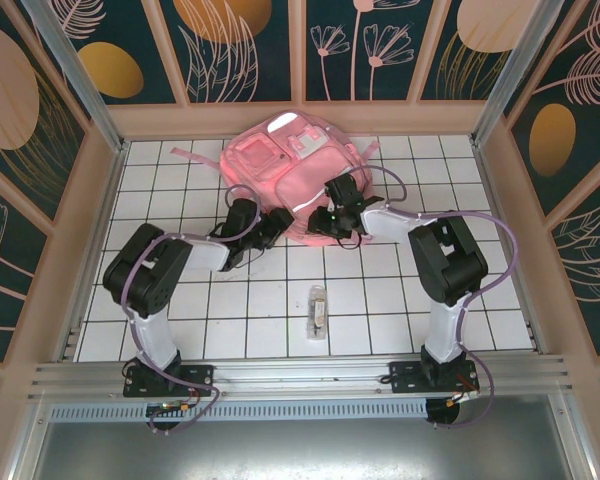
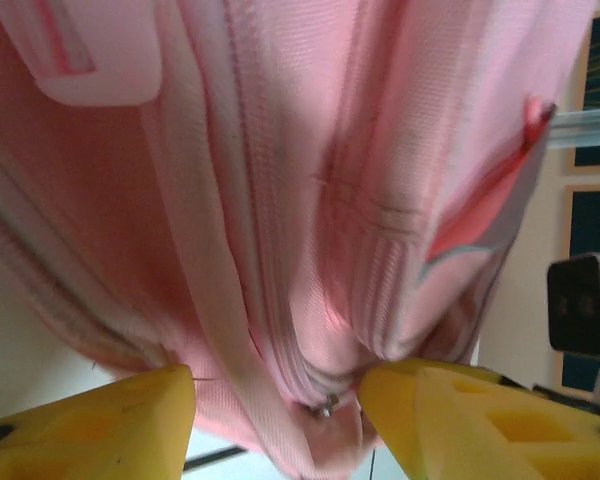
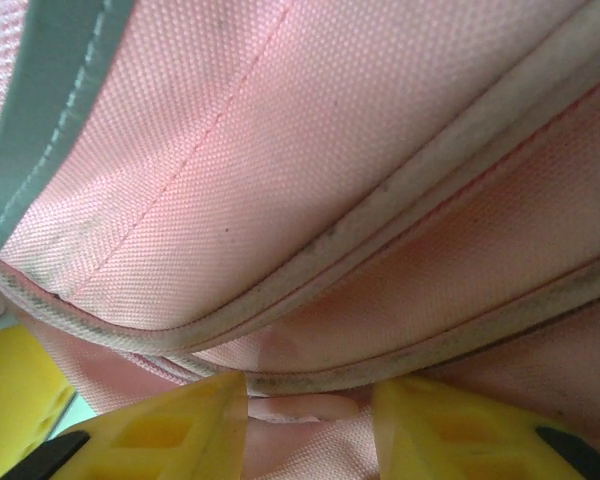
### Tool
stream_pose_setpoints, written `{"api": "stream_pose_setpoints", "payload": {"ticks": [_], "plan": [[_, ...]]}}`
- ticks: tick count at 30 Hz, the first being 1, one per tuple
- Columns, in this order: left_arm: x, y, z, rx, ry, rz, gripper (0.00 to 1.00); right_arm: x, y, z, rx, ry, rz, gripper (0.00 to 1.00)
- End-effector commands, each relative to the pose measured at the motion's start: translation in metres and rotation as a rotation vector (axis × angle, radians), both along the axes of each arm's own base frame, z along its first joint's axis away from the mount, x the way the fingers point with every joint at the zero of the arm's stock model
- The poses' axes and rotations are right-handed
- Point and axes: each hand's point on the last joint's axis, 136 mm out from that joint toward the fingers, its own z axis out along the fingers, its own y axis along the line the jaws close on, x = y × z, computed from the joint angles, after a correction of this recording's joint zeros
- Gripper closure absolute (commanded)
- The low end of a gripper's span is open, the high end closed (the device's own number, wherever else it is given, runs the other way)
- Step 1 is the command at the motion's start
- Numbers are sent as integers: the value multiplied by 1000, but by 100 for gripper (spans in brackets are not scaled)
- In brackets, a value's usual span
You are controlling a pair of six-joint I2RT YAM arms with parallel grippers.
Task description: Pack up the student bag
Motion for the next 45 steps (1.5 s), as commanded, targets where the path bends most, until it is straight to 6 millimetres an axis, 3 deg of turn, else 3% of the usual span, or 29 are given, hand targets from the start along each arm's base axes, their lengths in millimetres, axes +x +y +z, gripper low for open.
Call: {"api": "stream_pose_setpoints", "payload": {"ticks": [1,6,10,19,27,30,33,35,39,45], "plan": [[19,-3,1,-16,-33,28,49,-13,-3,-39,42,109,9,62],[19,-4,-20,15,2,22,74,-16,3,-35,223,96,79,63],[17,-1,-31,46,25,22,81,-26,11,-23,279,57,189,63],[18,0,-34,83,34,7,98,-35,14,-21,291,35,273,68],[17,-2,-31,74,35,0,99,-14,25,-31,217,13,263,69],[17,-1,-29,73,32,1,99,-12,24,-34,196,19,259,76],[18,-1,-28,76,26,4,99,-12,23,-33,191,16,261,90],[19,0,-30,83,27,8,100,-11,23,-28,191,7,262,100],[23,9,-32,94,27,23,100,-12,18,-8,205,-21,263,100],[25,35,-25,145,11,61,100,-15,-11,16,177,-31,232,100]]}}
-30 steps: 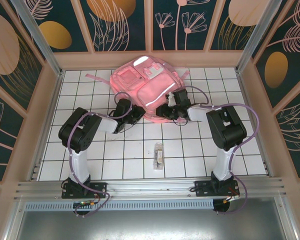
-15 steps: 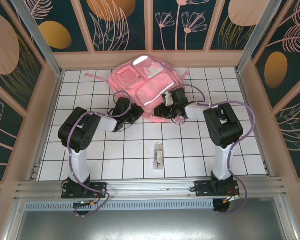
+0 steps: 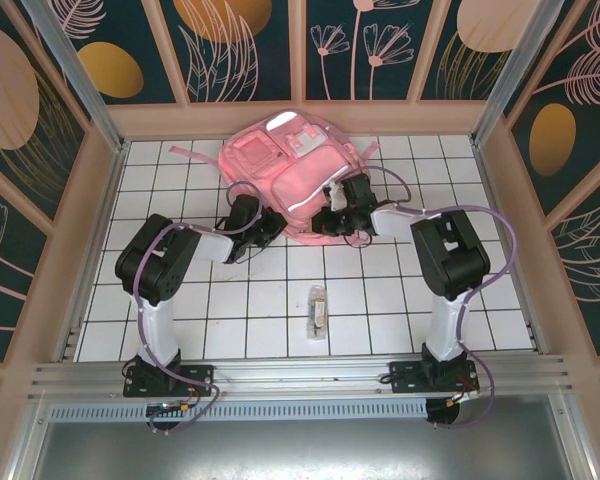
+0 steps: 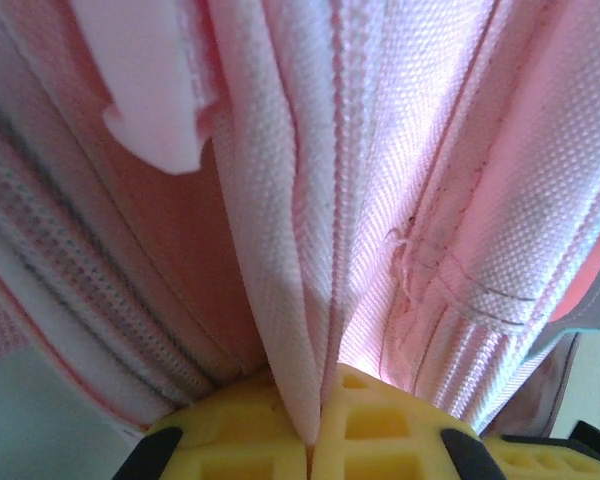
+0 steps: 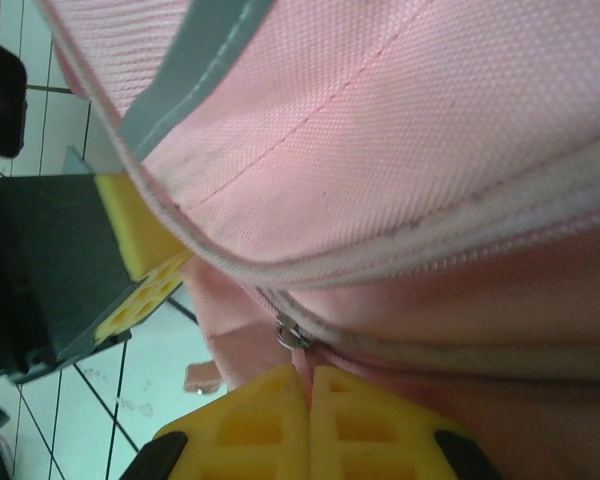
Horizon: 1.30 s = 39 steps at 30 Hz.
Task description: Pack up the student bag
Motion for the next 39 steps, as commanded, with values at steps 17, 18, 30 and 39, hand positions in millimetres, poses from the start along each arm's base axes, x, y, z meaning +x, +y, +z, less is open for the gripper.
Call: {"api": "stream_pose_setpoints", "payload": {"ticks": [17,18,30,39], "plan": [[-5,46,14,148,-30,39,100,36,-138,19,-160,-49,-284,100],[-7,46,14,149,-30,38,100,42,-147,22,-162,-62,-304,100],[-5,55,21,225,-50,-12,100,30,-153,50,-153,-112,-305,100],[32,62,47,327,-140,-48,100,-50,-79,81,5,-82,-181,100]]}}
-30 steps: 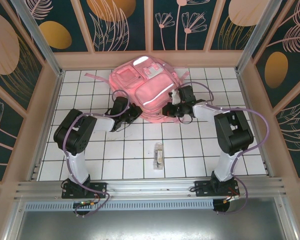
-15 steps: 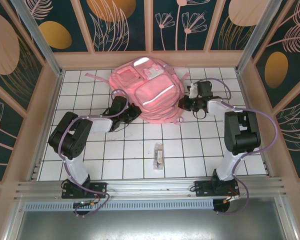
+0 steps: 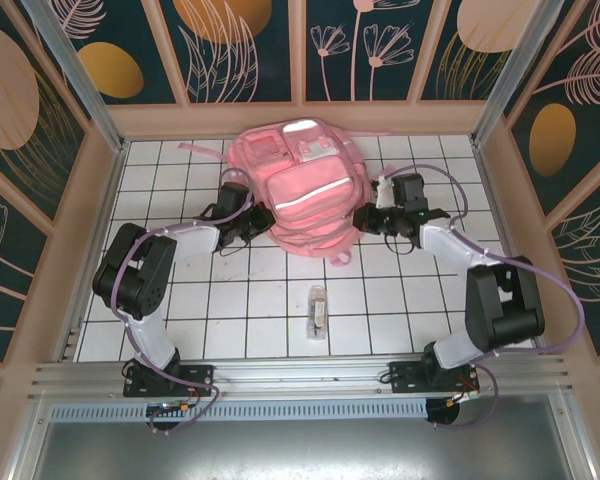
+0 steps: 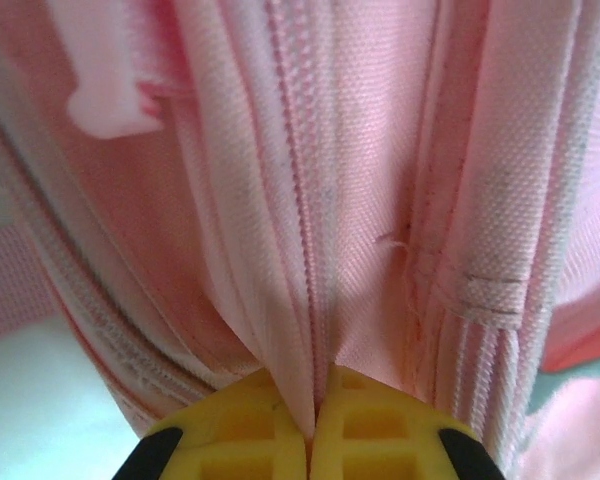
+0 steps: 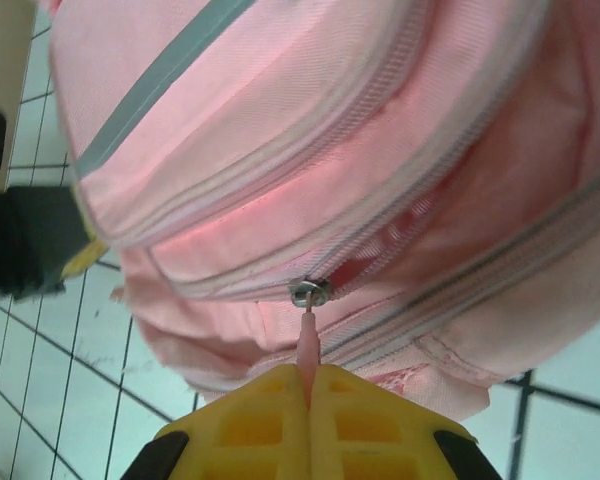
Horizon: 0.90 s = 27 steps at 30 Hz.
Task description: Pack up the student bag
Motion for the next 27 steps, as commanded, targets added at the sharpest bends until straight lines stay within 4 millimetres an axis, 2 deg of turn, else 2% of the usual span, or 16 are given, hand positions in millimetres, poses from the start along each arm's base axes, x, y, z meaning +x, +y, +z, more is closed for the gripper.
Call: {"api": "stream_pose_setpoints", "payload": {"ticks": [1,2,3,4,6,8,10,12,15,18,21,24,27], "plan": [[39,29,21,124,-125,65,100,-26,23,14,54,32,16,100],[44,34,25,148,-136,74,90,-29,32,18,67,28,23,100],[47,38,27,163,-134,84,77,-29,38,20,76,25,26,100],[49,42,30,167,-127,94,59,-28,46,23,85,14,31,100],[46,46,38,166,-132,108,36,-24,58,26,107,-7,35,100],[31,47,46,130,-126,114,21,-20,73,30,143,-24,47,100],[13,47,60,66,-126,120,15,-19,91,35,184,-43,81,100],[-9,47,65,-27,-112,139,2,-19,111,40,212,-54,127,100],[-36,44,70,-213,-94,187,1,-21,142,48,266,-60,203,100],[-44,36,69,-317,-76,209,2,-24,160,56,316,-61,256,100],[-38,27,66,-340,-68,210,5,-30,166,62,354,-54,293,100],[-26,17,62,-376,-65,219,10,-40,164,62,373,-31,309,100],[-12,10,55,-400,-64,232,22,-52,158,52,356,5,309,100]]}}
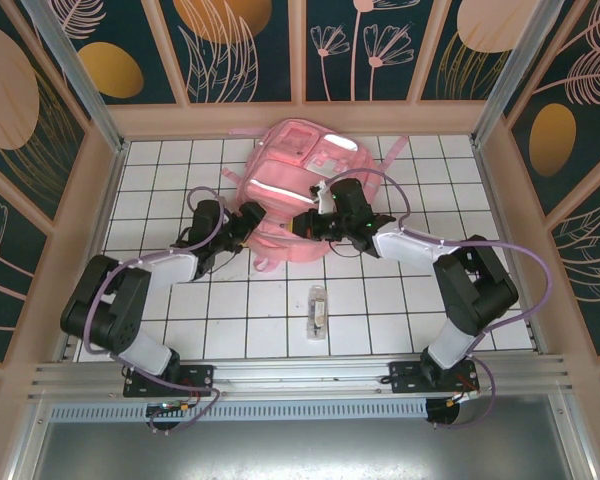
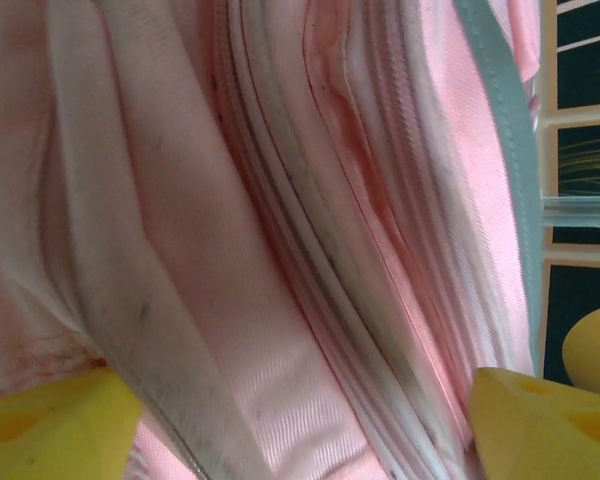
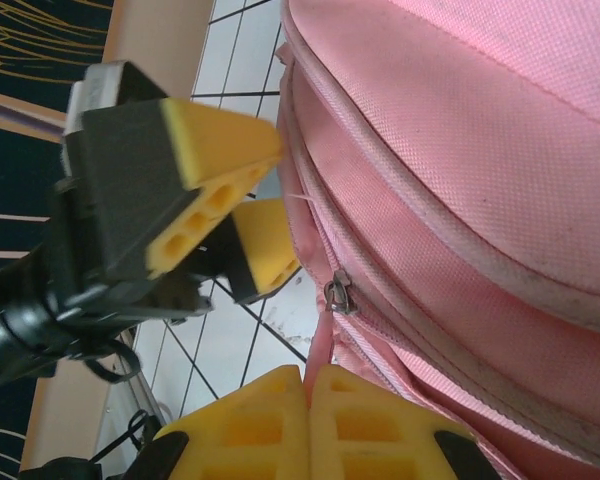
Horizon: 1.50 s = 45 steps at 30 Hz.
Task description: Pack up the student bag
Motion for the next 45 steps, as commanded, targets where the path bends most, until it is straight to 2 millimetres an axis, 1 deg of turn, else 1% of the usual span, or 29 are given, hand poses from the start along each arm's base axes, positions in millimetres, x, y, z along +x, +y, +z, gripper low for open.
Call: {"api": "stream_pose_setpoints", "payload": {"ticks": [1,2,3,4,5,7,9,13,16,19,21,23,24,25,27,29,30,31,33,34,35,36,37,39,40,42,45], "plan": [[27,-20,24,-101,-88,-2,34,-22,7,28,90,-36,79,100],[32,-21,22,-93,-95,-2,51,-24,1,21,64,-26,62,100],[34,-21,23,-84,-102,-1,66,-25,-4,13,36,-20,46,100],[36,-20,23,-71,-112,2,84,-26,-12,4,-1,-14,22,100],[37,-18,22,-51,-111,6,100,-26,-21,-7,-44,-7,-2,100],[37,-10,19,-4,-109,23,100,-28,-43,-31,-138,15,-48,100],[36,-1,23,40,-115,44,100,-31,-65,-48,-194,37,-80,100],[35,12,29,87,-128,72,100,-31,-108,-61,-222,72,-169,100],[36,15,34,84,-137,78,100,-23,-140,-65,-262,57,-250,100],[35,13,38,80,-143,60,100,0,-173,-64,-314,6,-340,100],[32,11,41,87,-148,33,100,22,-195,-59,-342,-39,-400,100],[29,9,42,109,-142,7,100,44,-214,-53,-361,-87,-448,100],[26,10,42,118,-136,-4,100,54,-217,-48,-346,-90,-451,100],[24,10,43,123,-135,-11,100,60,-215,-43,-328,-95,-437,100],[19,11,46,125,-135,-17,100,67,-200,-31,-310,-126,-391,100],[16,12,48,119,-141,-17,100,65,-185,-27,-296,-132,-349,100],[14,12,46,123,-136,-20,98,63,-176,-24,-283,-131,-329,100],[13,13,44,134,-130,-23,80,60,-168,-23,-271,-131,-307,98],[11,17,38,169,-100,-20,36,53,-148,-21,-254,-128,-254,93],[11,18,37,185,-90,-18,23,49,-138,-20,-247,-129,-227,91],[11,19,39,196,-89,-20,13,45,-126,-19,-240,-129,-191,87],[11,19,43,197,-93,-23,6,41,-114,-20,-235,-124,-162,82],[11,18,48,192,-101,-24,2,38,-106,-20,-231,-118,-139,77],[10,17,62,162,-121,-17,1,33,-92,-25,-211,-84,-115,67],[8,16,67,140,-130,-14,2,32,-88,-28,-196,-67,-109,64],[6,11,77,78,-153,-5,2,29,-81,-36,-161,-25,-116,59],[3,-3,79,6,-169,-6,3,32,-80,-50,-134,40,-167,54]]}}
